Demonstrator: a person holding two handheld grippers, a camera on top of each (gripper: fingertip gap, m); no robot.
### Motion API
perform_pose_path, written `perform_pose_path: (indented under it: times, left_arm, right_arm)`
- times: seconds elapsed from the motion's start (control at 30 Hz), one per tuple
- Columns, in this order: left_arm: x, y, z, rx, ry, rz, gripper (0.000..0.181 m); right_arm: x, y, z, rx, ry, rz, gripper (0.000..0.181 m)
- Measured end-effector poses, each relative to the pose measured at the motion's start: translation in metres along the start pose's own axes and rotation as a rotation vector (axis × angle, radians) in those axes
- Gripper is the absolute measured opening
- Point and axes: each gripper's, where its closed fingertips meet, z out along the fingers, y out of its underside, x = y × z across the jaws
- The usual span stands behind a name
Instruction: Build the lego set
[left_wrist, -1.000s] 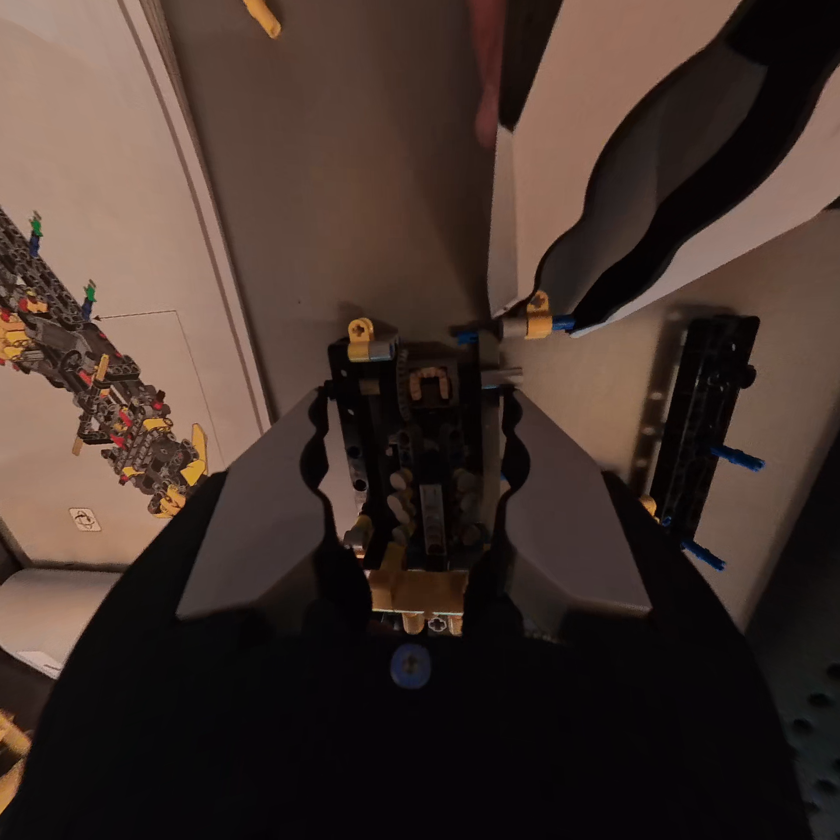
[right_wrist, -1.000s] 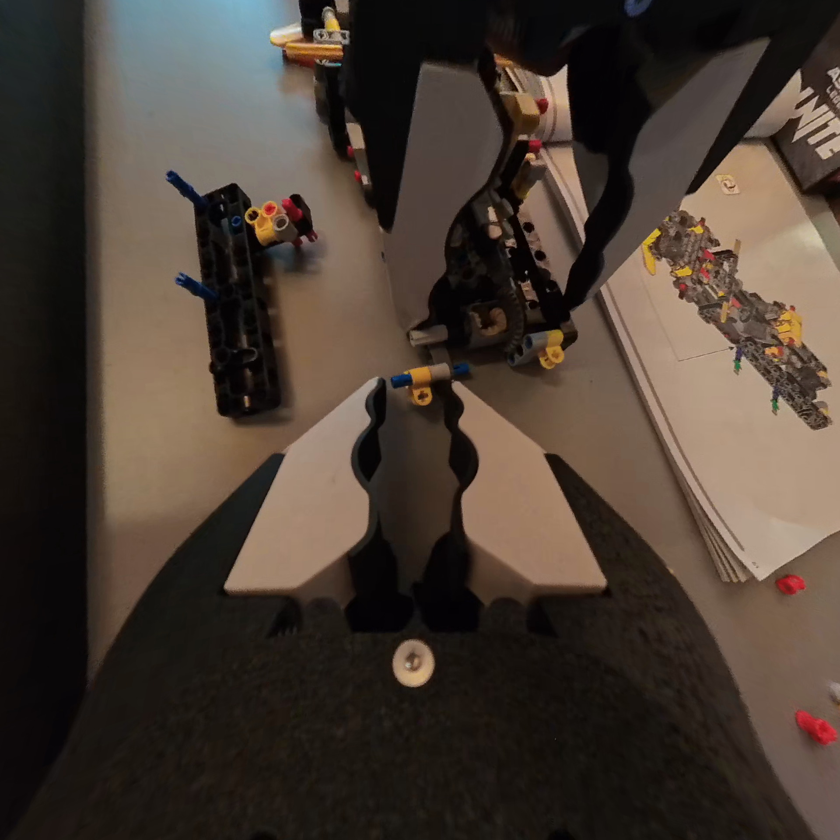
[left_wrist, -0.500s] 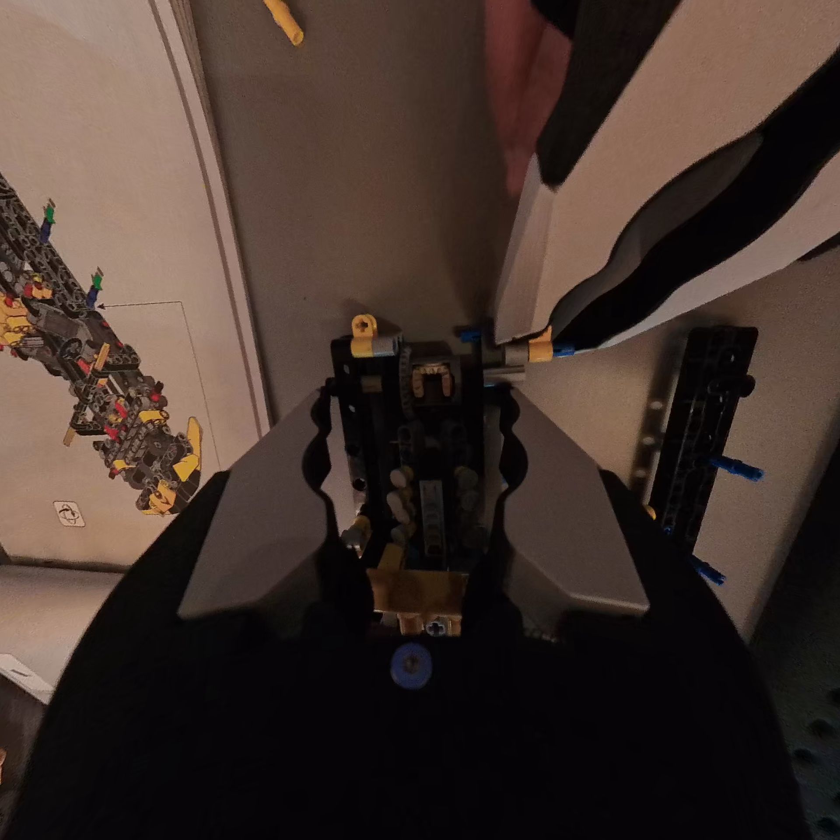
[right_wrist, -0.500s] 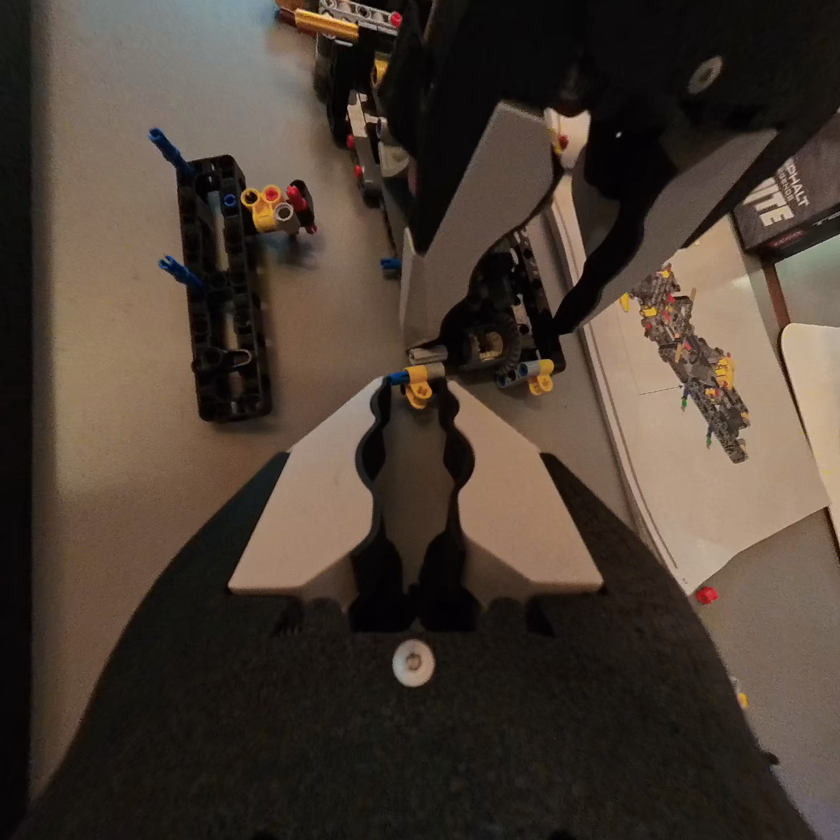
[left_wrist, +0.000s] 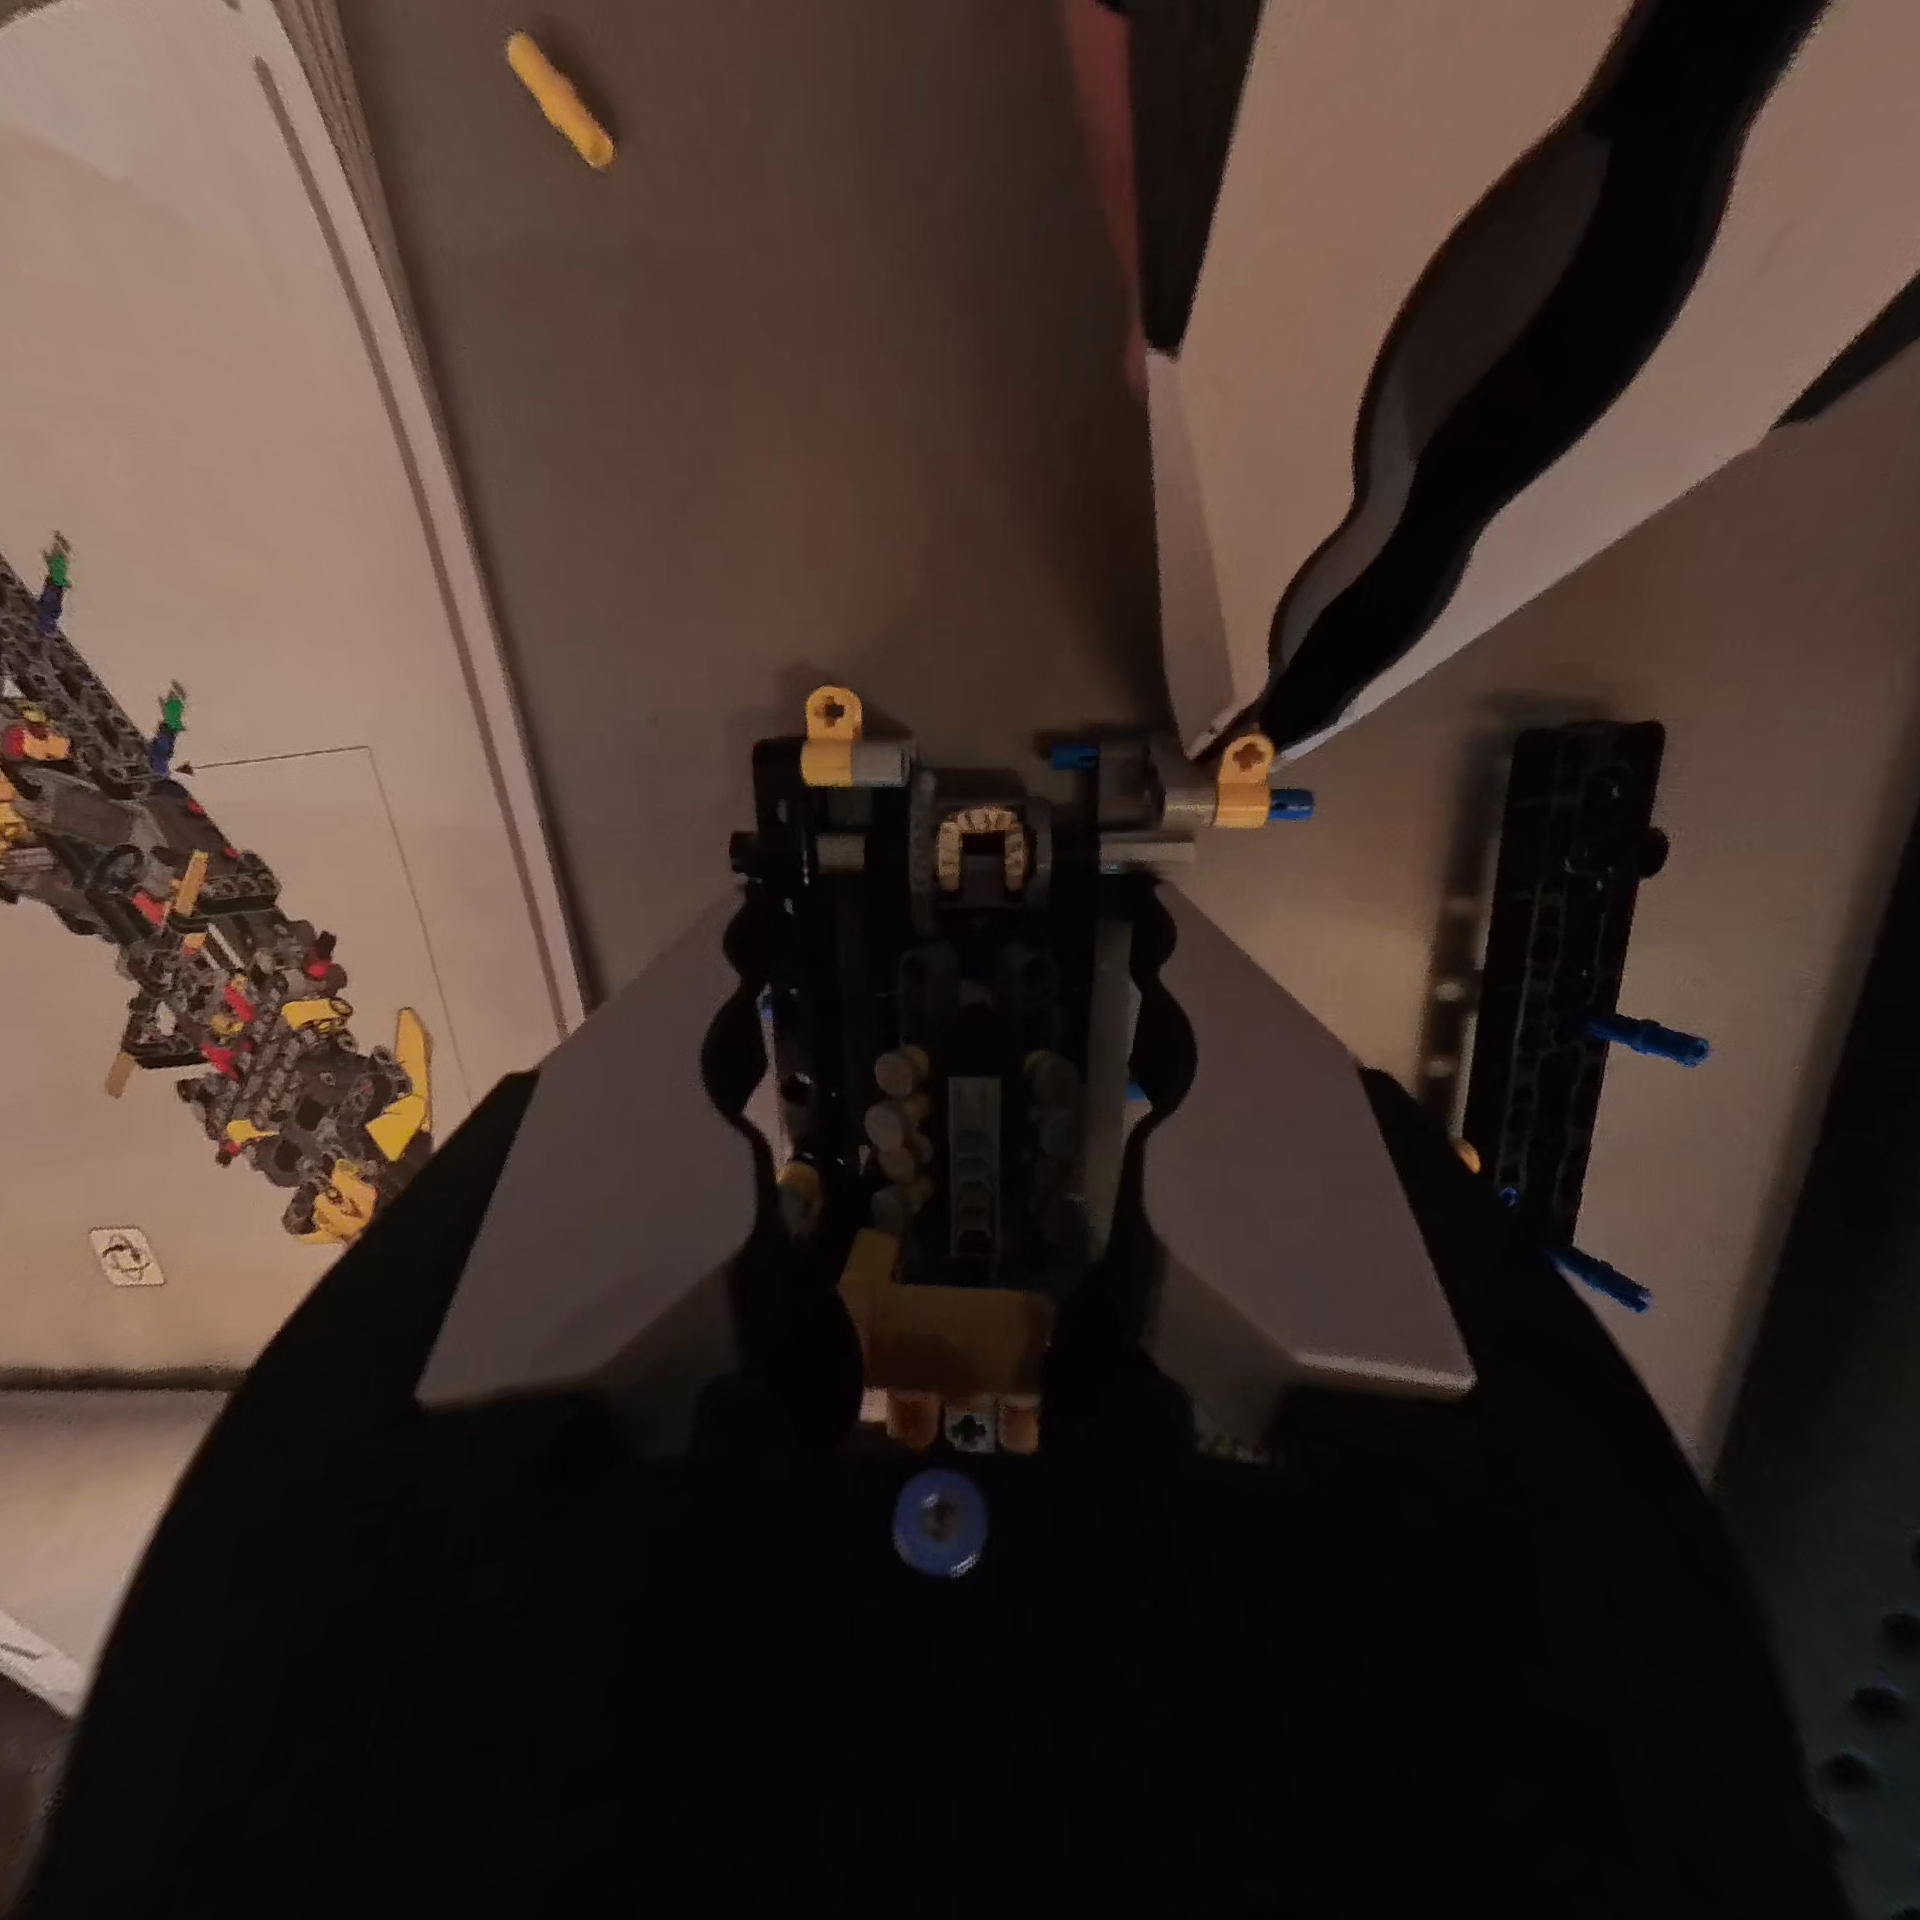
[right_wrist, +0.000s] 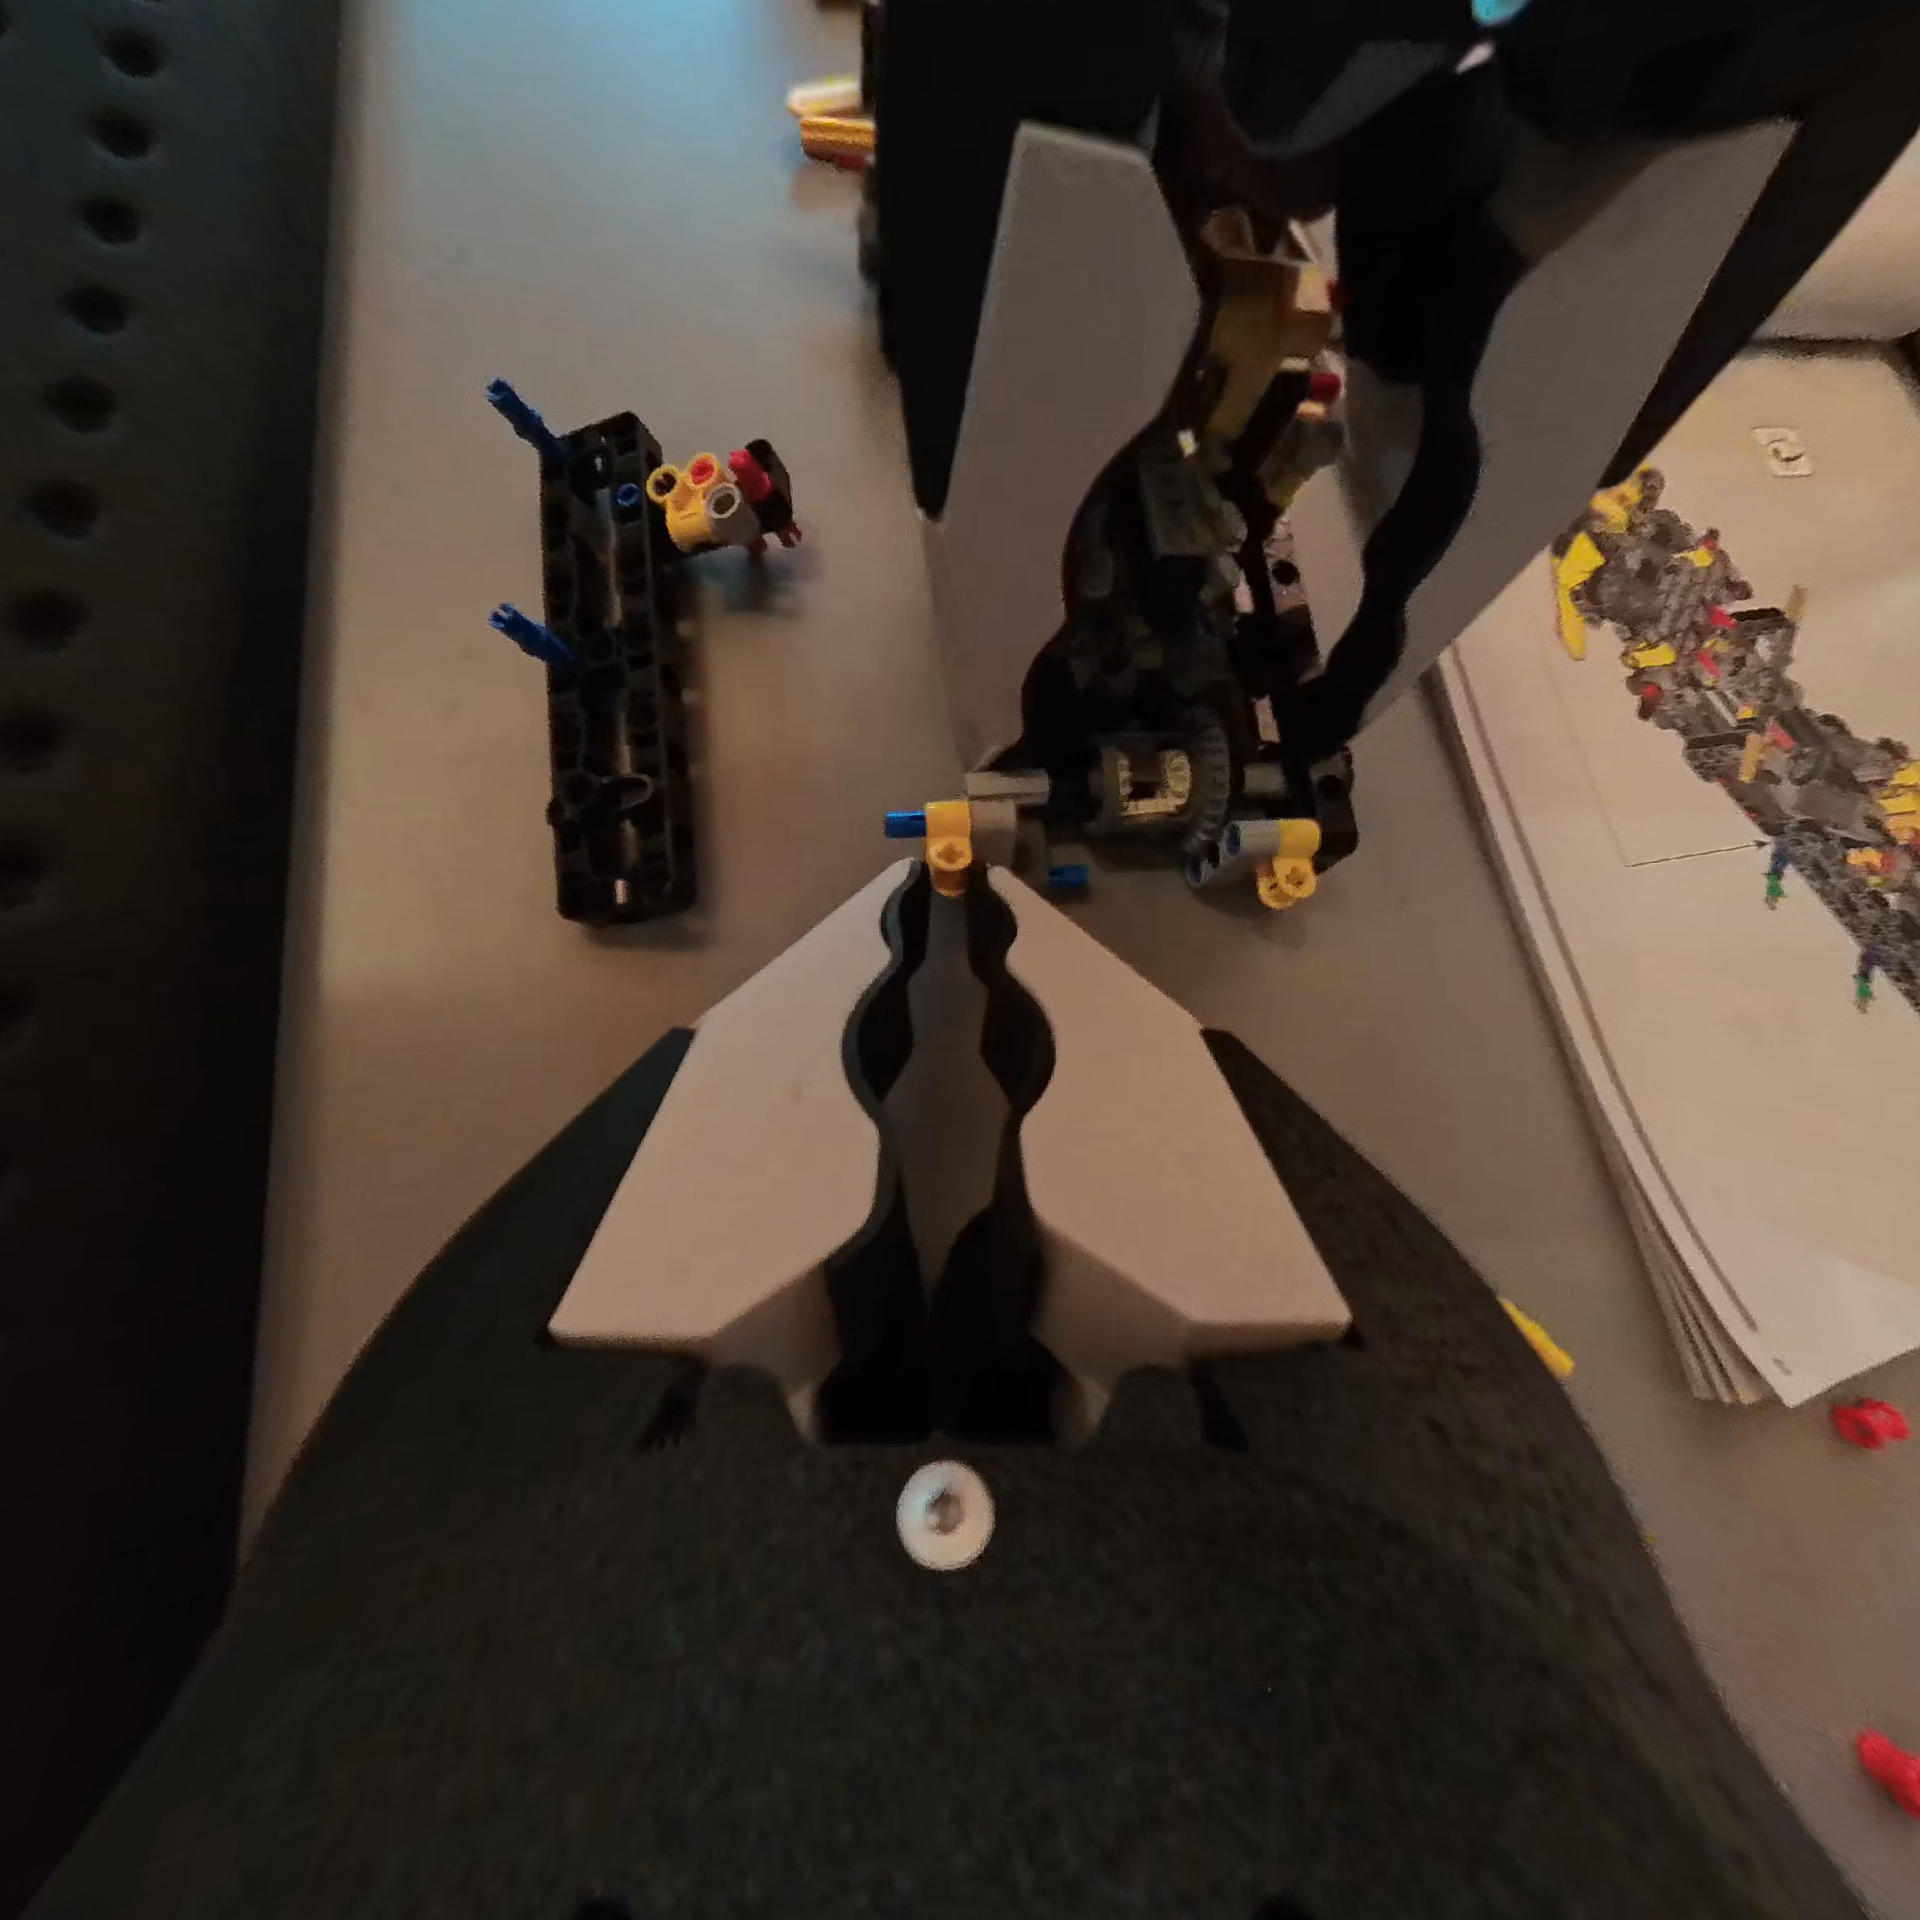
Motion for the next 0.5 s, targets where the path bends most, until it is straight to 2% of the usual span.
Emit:
perform_pose_path:
  times: [0.13,0.2,0.23,0.3,0.4,0.5]
  left_arm:
    - [0.001,-0.001,0.000,0.000,0.000,0.002,0.071]
    - [-0.004,0.000,0.000,-0.003,-0.017,-0.015,0.071]
    - [-0.006,0.001,0.000,0.001,-0.013,-0.028,0.071]
    - [-0.006,0.000,0.000,0.016,-0.008,-0.017,0.071]
    - [-0.006,0.000,0.001,0.007,-0.007,-0.021,0.071]
    - [-0.006,0.000,0.001,0.005,-0.007,-0.032,0.071]
  right_arm:
    - [-0.003,0.003,-0.001,0.009,-0.069,0.074,0.006]
    - [-0.023,0.000,-0.003,0.034,-0.210,0.110,0.006]
    - [-0.028,-0.001,-0.001,0.044,-0.214,0.098,0.006]
    - [-0.009,0.005,-0.005,-0.024,-0.074,0.021,0.006]
    - [-0.008,-0.006,-0.015,0.051,-0.116,0.102,0.006]
    - [0.004,0.001,-0.020,0.043,-0.052,0.086,0.006]
